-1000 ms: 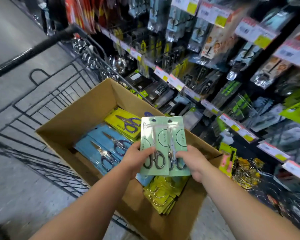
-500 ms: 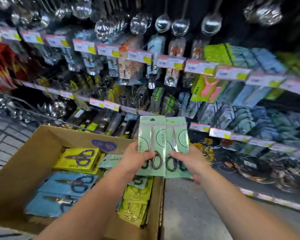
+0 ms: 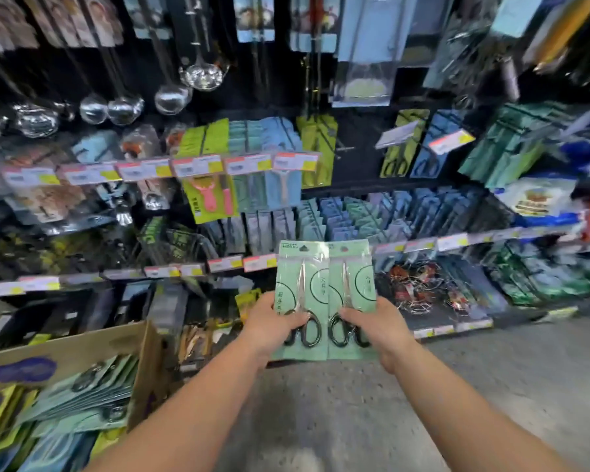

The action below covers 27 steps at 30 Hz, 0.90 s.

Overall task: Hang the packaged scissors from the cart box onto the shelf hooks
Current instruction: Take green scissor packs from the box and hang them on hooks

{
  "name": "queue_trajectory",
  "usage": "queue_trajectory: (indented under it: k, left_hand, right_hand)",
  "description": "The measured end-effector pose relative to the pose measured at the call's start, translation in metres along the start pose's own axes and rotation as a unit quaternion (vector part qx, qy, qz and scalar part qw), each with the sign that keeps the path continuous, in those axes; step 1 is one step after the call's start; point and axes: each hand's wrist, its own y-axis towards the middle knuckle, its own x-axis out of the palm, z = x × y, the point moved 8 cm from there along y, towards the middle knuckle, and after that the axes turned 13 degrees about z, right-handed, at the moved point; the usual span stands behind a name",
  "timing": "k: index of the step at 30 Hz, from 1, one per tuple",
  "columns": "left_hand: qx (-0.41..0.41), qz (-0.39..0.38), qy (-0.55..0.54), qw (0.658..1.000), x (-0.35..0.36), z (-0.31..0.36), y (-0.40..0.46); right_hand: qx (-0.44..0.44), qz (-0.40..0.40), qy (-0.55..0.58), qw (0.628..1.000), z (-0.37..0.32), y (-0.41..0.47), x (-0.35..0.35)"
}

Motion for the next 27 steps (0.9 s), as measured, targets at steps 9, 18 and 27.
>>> queue_trajectory:
  k: [9,18,27]
  left_hand:
    - [0.014,-0.111,0.02,0.994,0.209,0.053,-0.057]
    - [0.022,-0.193,0.053,0.979,0.339,0.086,-0.059]
    - [0.021,-0.23,0.045,0.972,0.453,0.136,0.002]
  right_hand:
    - [0.016,0.135,0.061,0.989,0.036,0.027,-0.216]
    - [0.036,0.231,0.105,0.967,0.048,0.065,-0.322]
    - [0.052,0.27,0.139,0.951,0.033,0.176,-0.38]
